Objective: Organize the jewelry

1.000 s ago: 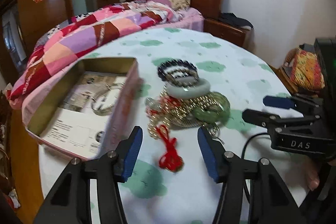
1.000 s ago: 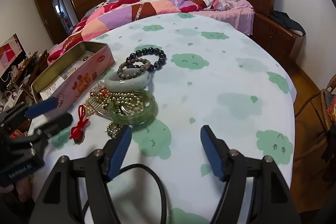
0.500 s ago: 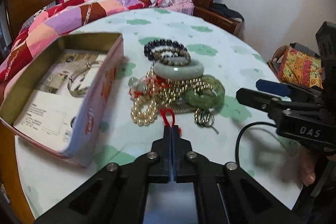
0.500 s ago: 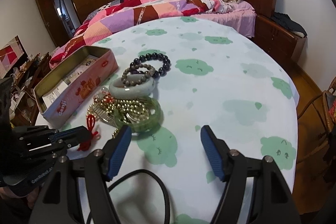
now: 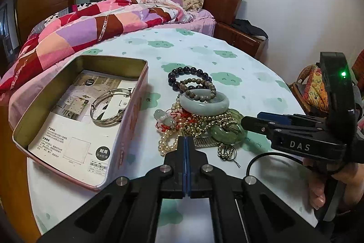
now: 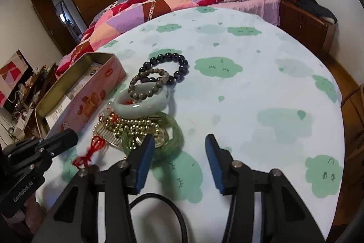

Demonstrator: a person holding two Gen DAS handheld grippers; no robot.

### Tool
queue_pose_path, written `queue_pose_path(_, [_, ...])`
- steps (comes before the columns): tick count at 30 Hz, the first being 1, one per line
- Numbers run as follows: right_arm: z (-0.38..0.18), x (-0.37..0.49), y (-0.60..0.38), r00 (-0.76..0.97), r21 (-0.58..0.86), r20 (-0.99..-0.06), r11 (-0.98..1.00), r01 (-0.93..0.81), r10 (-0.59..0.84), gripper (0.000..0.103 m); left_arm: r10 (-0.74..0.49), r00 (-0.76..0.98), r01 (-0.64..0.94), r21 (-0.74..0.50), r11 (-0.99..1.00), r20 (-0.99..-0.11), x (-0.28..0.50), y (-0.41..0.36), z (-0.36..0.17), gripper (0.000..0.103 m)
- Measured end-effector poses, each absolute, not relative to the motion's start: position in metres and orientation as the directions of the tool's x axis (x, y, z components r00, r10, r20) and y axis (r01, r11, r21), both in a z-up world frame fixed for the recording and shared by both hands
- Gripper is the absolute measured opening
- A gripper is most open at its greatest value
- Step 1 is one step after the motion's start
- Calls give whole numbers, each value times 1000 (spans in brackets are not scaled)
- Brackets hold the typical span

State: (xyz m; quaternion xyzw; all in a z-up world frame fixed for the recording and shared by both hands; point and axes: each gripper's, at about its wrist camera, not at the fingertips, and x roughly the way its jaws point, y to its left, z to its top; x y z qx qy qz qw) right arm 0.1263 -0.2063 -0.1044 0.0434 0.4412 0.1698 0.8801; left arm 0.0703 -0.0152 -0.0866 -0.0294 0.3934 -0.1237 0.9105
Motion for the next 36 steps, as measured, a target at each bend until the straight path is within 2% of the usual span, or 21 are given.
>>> queue_pose_path(11, [-93,124,-182,563,214,-727,908,-359,394,43,-238,678,193,-145,971,-695,79,-10,-81,0])
queue_pose_path(16, [-100,132,-168,535,211,-736,891,-402,415,42,-208,656,207,-93,974,-725,75,-22,-90,0])
queue_pose_path(18, [-102,132,-166,525,224,-733,882,-415,433,31,-206,623,211,-91,973,-755,77,-27,-100,0])
queue_pose_path(19, [-101,130,-166,528,227,-726,879,-420,440,12,-206,610,214,-92,973,-765,77,-28,-104,0])
queue_pose_path(20, [-100,129,-165,532,213,-730,882,-421,430,10,-214,597,221,-98,970,-773,77,-30,-109,0])
queue_pose_path(24, [-101,125,-168,528,217,-732,882,-418,430,8,-221,570,226,-107,968,-791,78,-32,-116,0])
queue_pose_path(36, [-69,109,-182,624,265,-620,875,-404,476,7,-208,547,218,-103,971,-811,79,-34,-123,2])
